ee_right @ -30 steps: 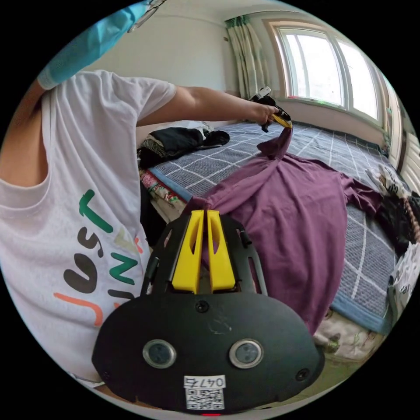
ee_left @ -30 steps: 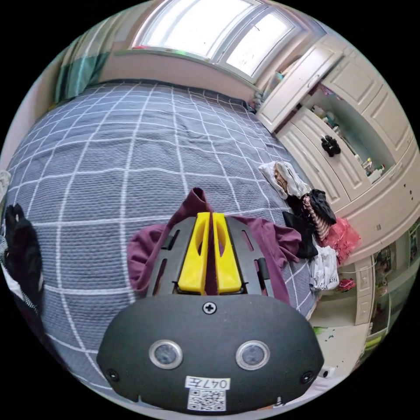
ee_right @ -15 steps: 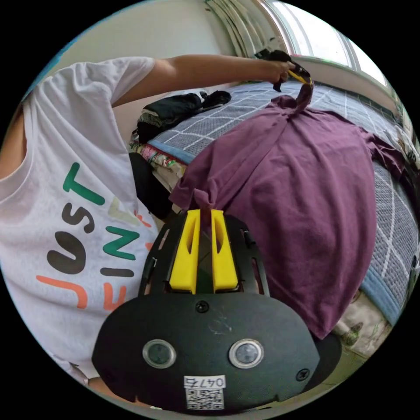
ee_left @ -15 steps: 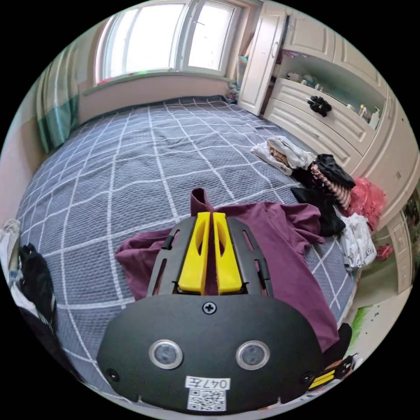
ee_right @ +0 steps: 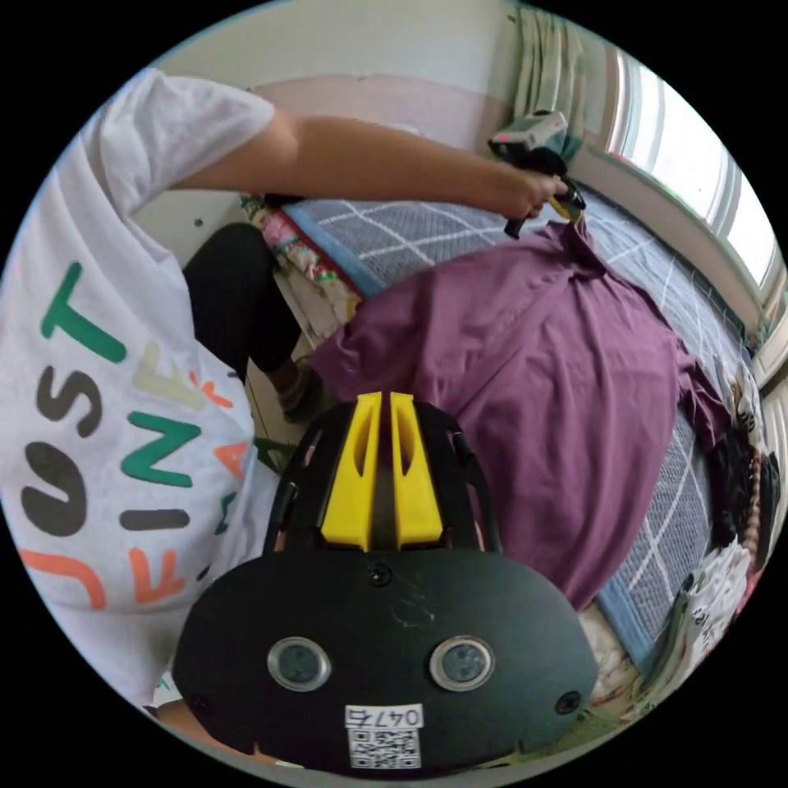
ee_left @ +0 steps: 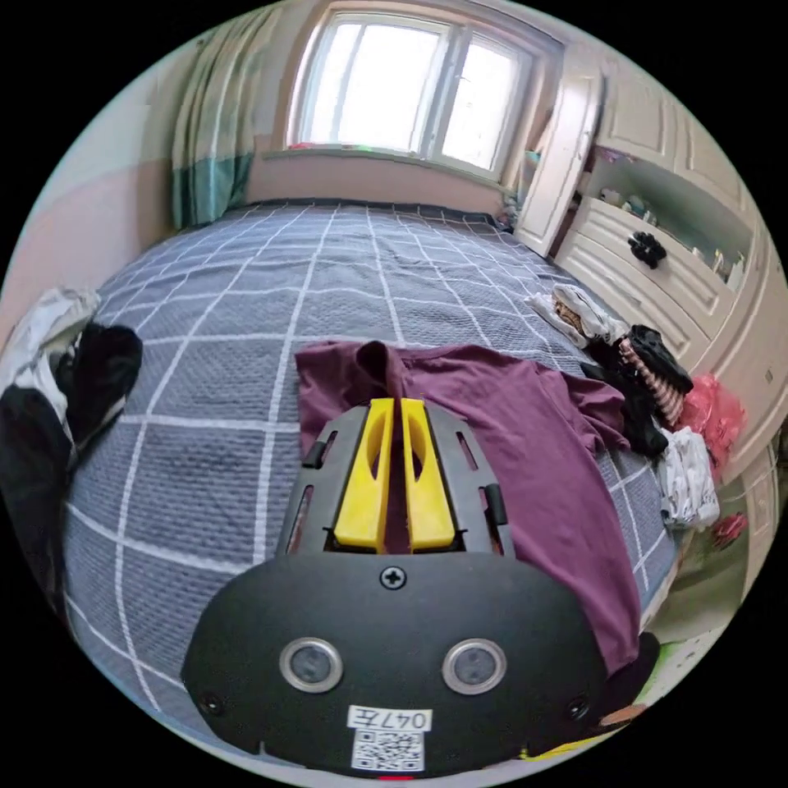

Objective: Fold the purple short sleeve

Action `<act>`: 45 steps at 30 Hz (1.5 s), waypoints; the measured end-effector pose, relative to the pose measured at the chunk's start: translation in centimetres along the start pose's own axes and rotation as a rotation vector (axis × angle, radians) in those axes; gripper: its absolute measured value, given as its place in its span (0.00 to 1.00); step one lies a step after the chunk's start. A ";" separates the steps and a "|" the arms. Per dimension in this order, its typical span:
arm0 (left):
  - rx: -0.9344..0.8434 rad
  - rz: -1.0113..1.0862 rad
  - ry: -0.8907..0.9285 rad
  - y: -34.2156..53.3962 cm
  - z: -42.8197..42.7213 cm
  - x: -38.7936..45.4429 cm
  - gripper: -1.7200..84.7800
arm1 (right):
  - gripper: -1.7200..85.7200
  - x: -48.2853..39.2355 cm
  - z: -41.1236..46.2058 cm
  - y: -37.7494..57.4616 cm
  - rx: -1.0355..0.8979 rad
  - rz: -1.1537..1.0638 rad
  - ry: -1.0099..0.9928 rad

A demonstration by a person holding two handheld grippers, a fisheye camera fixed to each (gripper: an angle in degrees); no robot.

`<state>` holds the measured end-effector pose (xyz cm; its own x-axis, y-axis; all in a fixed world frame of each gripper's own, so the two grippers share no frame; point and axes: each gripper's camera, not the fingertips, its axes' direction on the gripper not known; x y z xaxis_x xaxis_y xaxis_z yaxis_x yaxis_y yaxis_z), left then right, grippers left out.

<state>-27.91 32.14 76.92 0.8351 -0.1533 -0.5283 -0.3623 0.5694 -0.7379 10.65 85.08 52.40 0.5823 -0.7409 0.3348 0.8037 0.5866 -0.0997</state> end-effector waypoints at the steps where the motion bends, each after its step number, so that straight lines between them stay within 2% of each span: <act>1: -0.013 -0.028 0.012 0.3 0.2 -0.3 0.03 | 0.02 0.1 1.2 0.0 -0.064 -0.003 0.006; 4: -0.108 -0.183 0.088 1.8 1.3 -1.9 0.06 | 0.02 0.4 1.8 0.9 -0.134 0.023 0.017; 9: -0.150 -0.317 0.222 4.8 1.2 -2.6 0.14 | 0.02 2.6 -1.0 -0.4 -0.027 0.055 0.074; 11: -0.142 -0.298 0.212 5.7 0.5 -2.3 0.13 | 0.02 4.8 -2.6 -2.9 0.065 0.017 0.189; 14: -0.034 -0.222 0.133 5.6 -1.6 -2.5 0.11 | 0.03 8.4 -2.4 -7.6 0.115 -0.077 0.322; 18: 0.011 -0.121 0.128 0.8 -2.2 -5.0 0.11 | 0.05 13.9 0.7 -14.1 0.157 -0.180 0.342; 21: -0.065 -0.134 0.220 -3.0 -0.4 -6.9 0.11 | 0.08 18.5 5.3 -19.5 0.123 -0.198 0.280; 24: -0.028 -0.158 0.258 -4.3 0.2 -7.8 0.10 | 0.08 21.4 10.8 -24.1 0.052 -0.209 0.327; 28: -0.032 -0.097 0.265 -5.0 1.8 -7.2 0.09 | 0.03 24.6 16.2 -27.8 -0.079 -0.271 0.452; 30: -0.080 -0.033 0.279 -5.7 3.5 -6.5 0.09 | 0.02 27.7 14.8 -28.2 -0.001 -0.163 0.425; 32: -0.122 0.014 0.272 -6.6 5.1 -5.8 0.08 | 0.02 34.0 12.0 -27.4 0.082 0.087 0.304; 34: -0.156 0.056 0.275 -8.0 6.8 -4.8 0.07 | 0.02 38.8 10.6 -25.8 0.123 0.262 0.266; 38: -0.238 0.137 0.284 -12.1 11.5 -1.2 0.06 | 0.05 46.7 10.9 -22.1 0.043 0.488 0.201; 42: -0.357 0.267 0.117 -15.2 16.3 3.2 0.05 | 0.08 49.0 10.6 -19.7 0.056 0.553 0.189; 45: -0.424 0.332 0.029 -16.5 18.7 5.3 0.04 | 0.08 47.4 10.2 -20.6 0.137 0.384 0.175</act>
<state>-9.71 37.03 94.16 0.6376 -0.0458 -0.7690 -0.7453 0.2156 -0.6309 20.47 41.25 79.87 0.8571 -0.4979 0.1324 0.5081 0.8594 -0.0571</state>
